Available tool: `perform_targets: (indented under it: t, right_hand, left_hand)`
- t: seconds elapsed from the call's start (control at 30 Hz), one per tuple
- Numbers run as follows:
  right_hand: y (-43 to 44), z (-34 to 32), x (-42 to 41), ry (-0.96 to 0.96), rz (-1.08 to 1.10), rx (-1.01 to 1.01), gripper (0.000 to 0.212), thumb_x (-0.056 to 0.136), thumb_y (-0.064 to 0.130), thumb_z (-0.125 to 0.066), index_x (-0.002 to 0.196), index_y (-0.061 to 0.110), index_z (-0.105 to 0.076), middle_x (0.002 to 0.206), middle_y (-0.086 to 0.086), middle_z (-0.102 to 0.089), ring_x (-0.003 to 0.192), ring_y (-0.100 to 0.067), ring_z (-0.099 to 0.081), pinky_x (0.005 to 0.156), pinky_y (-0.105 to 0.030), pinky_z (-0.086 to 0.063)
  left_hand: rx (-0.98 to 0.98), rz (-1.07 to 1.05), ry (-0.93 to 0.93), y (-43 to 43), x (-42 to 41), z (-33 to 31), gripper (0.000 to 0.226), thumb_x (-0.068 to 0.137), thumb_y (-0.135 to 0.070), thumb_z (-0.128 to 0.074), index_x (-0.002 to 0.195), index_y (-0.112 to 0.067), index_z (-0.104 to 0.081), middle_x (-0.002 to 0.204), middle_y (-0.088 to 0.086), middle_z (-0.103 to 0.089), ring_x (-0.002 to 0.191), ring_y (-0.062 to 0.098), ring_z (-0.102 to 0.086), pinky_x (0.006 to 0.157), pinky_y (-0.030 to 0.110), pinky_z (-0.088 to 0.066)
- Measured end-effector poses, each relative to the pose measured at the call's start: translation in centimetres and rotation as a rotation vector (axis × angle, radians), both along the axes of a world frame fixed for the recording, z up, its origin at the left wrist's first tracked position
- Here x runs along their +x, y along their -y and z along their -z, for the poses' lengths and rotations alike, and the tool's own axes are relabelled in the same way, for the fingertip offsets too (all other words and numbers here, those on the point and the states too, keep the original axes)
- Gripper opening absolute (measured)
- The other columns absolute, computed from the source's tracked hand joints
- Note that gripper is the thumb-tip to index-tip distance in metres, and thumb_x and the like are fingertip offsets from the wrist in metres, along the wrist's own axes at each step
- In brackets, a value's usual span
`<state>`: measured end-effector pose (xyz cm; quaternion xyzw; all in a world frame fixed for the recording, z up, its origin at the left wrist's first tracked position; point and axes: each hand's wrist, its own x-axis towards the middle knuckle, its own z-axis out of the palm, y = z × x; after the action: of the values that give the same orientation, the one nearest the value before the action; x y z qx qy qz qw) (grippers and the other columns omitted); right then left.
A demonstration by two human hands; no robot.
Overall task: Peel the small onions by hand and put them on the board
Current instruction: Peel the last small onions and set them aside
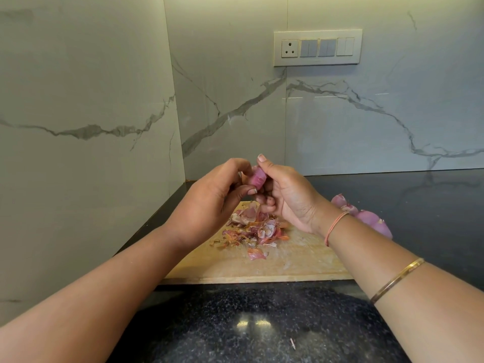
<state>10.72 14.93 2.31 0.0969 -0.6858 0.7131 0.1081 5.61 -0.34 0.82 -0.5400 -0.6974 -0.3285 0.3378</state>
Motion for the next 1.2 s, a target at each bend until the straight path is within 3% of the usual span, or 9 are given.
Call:
perform_targets:
  t: [0.13,0.37,0.53,0.63,0.73,0.83,1.0,1.1,1.2]
  right_hand:
    - [0.1,-0.08,0.21,0.002,0.007,-0.004,0.045,0.098,0.043,-0.039,0.07,0.011,-0.055,0.061,-0.005,-0.047,0.047,-0.007,-0.036,0.043,-0.017,-0.024]
    - [0.1,0.07,0.1,0.003,0.036,0.01,0.04,0.097,0.045,-0.042,0.088,0.011,-0.061,0.063,-0.003,-0.046,0.048,-0.008,-0.035,0.04,-0.017,-0.025]
    - [0.37,0.04,0.2,-0.014,0.069,0.009,0.046,0.097,0.045,-0.042,0.068,0.013,-0.058,0.061,-0.005,-0.048,0.047,-0.009,-0.034,0.039,-0.017,-0.023]
    - [0.36,0.04,0.23,-0.029,0.101,0.036,0.048,0.097,0.045,-0.043,0.062,0.017,-0.062,0.055,-0.003,-0.048,0.045,-0.009,-0.034,0.039,-0.018,-0.022]
    - [0.4,0.13,0.14,-0.031,0.141,0.067,0.044,0.097,0.045,-0.044,0.071,0.015,-0.063,0.048,0.001,-0.048,0.037,-0.005,-0.035,0.039,-0.017,-0.021]
    - [0.57,0.12,0.17,-0.024,0.167,0.066,0.039,0.096,0.046,-0.045,0.075,0.016,-0.059,0.044,0.005,-0.047,0.034,-0.004,-0.035,0.037,-0.016,-0.022]
    - [0.84,-0.03,0.34,-0.021,0.175,0.045,0.053,0.096,0.045,-0.045,0.053,0.023,-0.064,0.046,0.003,-0.047,0.035,-0.005,-0.034,0.041,-0.017,-0.019]
    - [0.78,-0.09,0.51,-0.007,0.175,0.059,0.044,0.097,0.045,-0.044,0.065,0.02,-0.06,0.044,0.007,-0.05,0.036,-0.005,-0.034,0.041,-0.018,-0.019]
    - [0.62,0.01,0.35,0.003,0.192,0.095,0.041,0.096,0.047,-0.045,0.075,0.016,-0.063,0.051,0.006,-0.053,0.036,-0.005,-0.034,0.036,-0.016,-0.02]
  left_hand:
    - [0.0,-0.01,-0.076,-0.04,0.07,-0.02,0.007,0.093,-0.028,-0.044,0.098,-0.024,-0.044,0.086,-0.012,-0.049,0.079,0.003,-0.048,0.067,0.008,-0.037]
    - [-0.017,-0.028,-0.067,-0.13,-0.05,0.16,0.023,0.093,-0.031,-0.043,0.115,-0.028,-0.04,0.085,-0.028,-0.045,0.082,-0.011,-0.047,0.069,0.004,-0.035]
    - [-0.011,-0.019,-0.083,-0.11,0.07,0.19,0.015,0.094,-0.026,-0.042,0.109,-0.026,-0.045,0.096,-0.013,-0.056,0.089,0.003,-0.055,0.073,0.021,-0.048]
    - [-0.021,-0.02,-0.041,-0.18,0.13,0.18,0.025,0.094,-0.03,-0.046,0.118,-0.032,-0.039,0.092,-0.027,-0.051,0.087,-0.008,-0.052,0.073,0.009,-0.042]
    - [-0.053,-0.029,-0.029,-0.2,0.07,0.36,0.028,0.093,-0.037,-0.04,0.121,-0.033,-0.037,0.095,-0.022,-0.056,0.089,-0.001,-0.056,0.074,0.014,-0.045]
    - [-0.048,-0.035,-0.046,-0.16,-0.02,0.44,0.023,0.094,-0.033,-0.043,0.116,-0.032,-0.038,0.088,-0.031,-0.048,0.085,-0.009,-0.051,0.071,0.007,-0.04]
    - [-0.046,-0.046,-0.063,-0.12,-0.02,0.45,0.016,0.095,-0.018,-0.046,0.107,-0.028,-0.043,0.094,-0.015,-0.054,0.087,-0.001,-0.053,0.071,0.016,-0.046]
    - [-0.041,-0.037,-0.04,-0.07,0.12,0.38,0.025,0.095,-0.019,-0.049,0.116,-0.029,-0.041,0.086,-0.027,-0.05,0.085,-0.012,-0.052,0.071,0.005,-0.04]
    - [-0.068,-0.056,-0.049,-0.12,0.14,0.37,0.03,0.095,-0.022,-0.049,0.121,-0.03,-0.038,0.089,-0.031,-0.05,0.086,-0.006,-0.054,0.071,0.005,-0.04]
